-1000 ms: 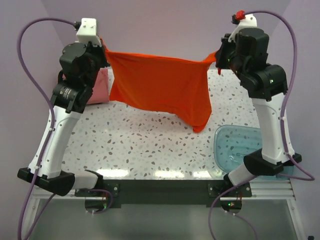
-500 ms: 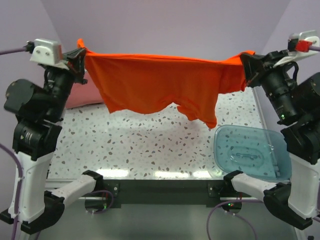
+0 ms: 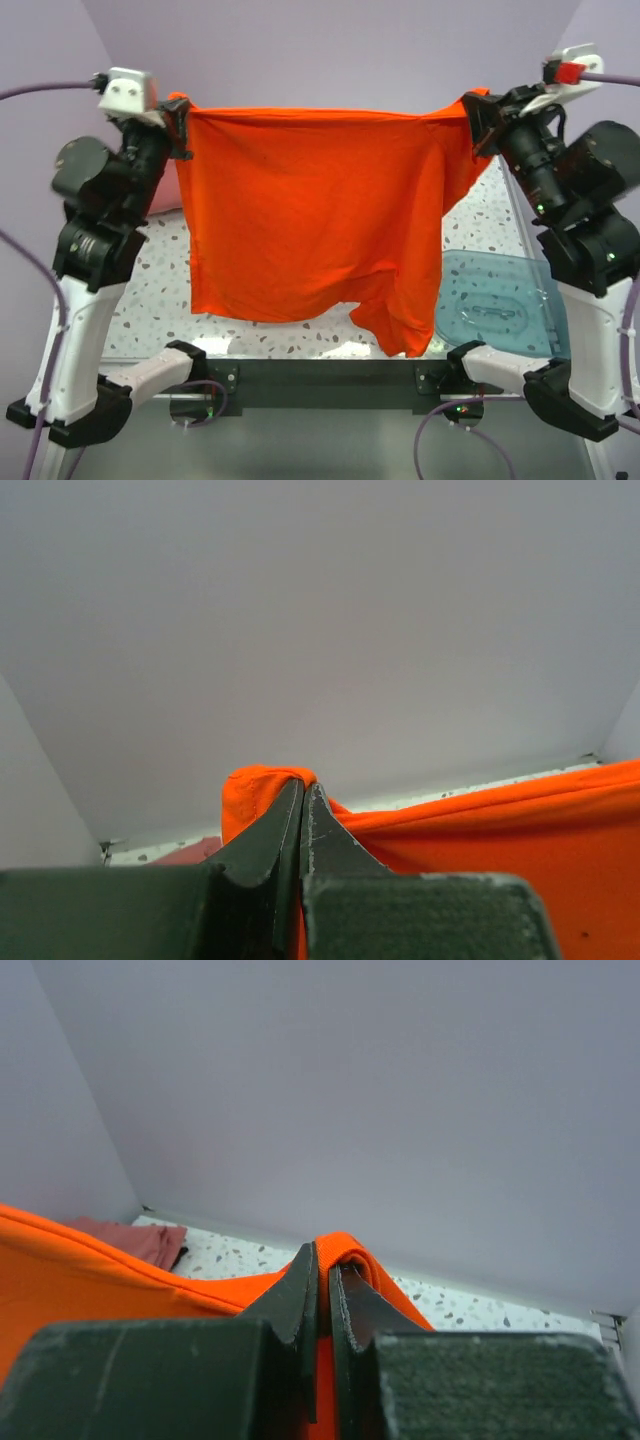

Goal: Fold and stack the t-shirts
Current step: Flatten the tshirt out

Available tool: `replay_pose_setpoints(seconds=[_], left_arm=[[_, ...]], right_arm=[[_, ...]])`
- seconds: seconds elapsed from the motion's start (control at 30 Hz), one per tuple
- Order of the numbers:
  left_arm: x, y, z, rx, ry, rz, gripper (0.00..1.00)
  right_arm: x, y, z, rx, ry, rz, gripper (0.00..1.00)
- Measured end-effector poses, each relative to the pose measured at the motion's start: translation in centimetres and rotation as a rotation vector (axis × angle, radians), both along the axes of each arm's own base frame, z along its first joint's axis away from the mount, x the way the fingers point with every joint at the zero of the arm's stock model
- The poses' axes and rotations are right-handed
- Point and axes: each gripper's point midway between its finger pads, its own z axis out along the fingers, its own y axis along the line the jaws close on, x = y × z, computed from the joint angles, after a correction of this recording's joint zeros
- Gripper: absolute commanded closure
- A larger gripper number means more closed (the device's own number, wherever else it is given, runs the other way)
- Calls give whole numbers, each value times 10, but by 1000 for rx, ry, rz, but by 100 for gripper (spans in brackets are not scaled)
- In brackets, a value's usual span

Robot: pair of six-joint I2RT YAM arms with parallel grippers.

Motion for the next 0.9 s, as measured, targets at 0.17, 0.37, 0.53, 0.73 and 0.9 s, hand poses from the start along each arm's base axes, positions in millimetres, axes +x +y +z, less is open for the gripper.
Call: replay_pose_setpoints(seconds=[0.17,0.37,0.53,0.73,0.9], left_arm=[[72,-14,-71,82,210,64,100],[121,-19,-152,195,424,123,100],[130,-15,-154,211,441,149,100],[123,-9,-113,187,355,169,100],[100,-2,-83,157,282,165,100]], right_arm=[[44,9,-46,-58,119,-50,100],[103,29,-107,-137,280,-80,100],[117,30,-124,-157,323,-103,100],[103,22,-89,-117,244,-112,100],[77,16,-54,-94,164,-88,100]])
